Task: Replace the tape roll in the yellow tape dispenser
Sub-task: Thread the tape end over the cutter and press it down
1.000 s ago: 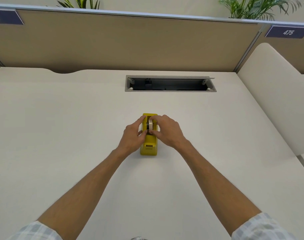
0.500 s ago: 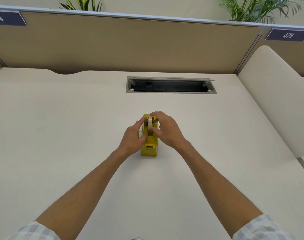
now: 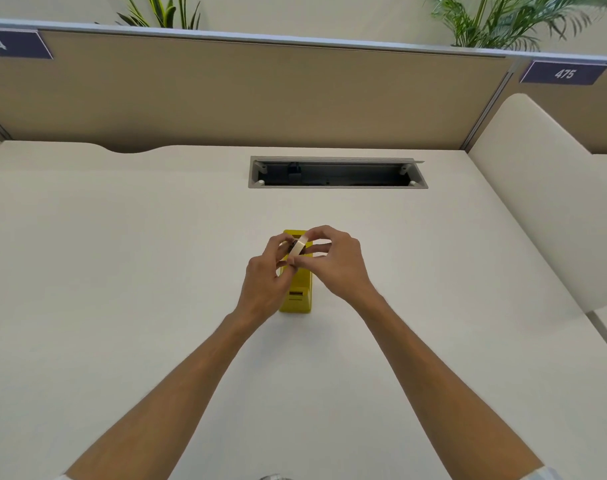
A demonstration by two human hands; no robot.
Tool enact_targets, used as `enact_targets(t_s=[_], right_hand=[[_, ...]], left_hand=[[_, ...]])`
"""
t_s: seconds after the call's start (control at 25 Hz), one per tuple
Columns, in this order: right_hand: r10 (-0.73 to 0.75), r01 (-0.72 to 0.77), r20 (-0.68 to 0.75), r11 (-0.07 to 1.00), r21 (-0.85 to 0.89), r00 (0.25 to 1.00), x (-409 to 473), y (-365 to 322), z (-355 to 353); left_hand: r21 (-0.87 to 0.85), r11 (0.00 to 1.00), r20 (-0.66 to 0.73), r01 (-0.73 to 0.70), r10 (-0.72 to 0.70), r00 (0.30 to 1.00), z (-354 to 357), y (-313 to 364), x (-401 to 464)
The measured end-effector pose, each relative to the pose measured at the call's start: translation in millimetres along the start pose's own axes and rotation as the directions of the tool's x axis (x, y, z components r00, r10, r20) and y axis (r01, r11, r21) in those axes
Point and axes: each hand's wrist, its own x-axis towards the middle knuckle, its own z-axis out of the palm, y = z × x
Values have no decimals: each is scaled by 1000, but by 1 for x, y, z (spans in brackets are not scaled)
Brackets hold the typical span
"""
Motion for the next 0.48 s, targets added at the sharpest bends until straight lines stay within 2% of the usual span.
enact_targets(t_s=[0.16,0.32,0.4,0.48], right_hand=[[-34,39,45,995,-96,998,-6,-7,-6],[-134,188,228,954,-235,964,-5,-7,-19],[-149,208,259,954,-215,954,-3,-6,-25],[-153,198,229,961,-191,961,-3,-6,-27]], left_hand=[[-94,996,43,5,0,999,-6,8,-4],[-226,973,133,52,-22,991,-17,17,0],[-310,942,192,132,-74,979,-21,19,4],[-353,917,242,186,-103,965,-25,19,5]])
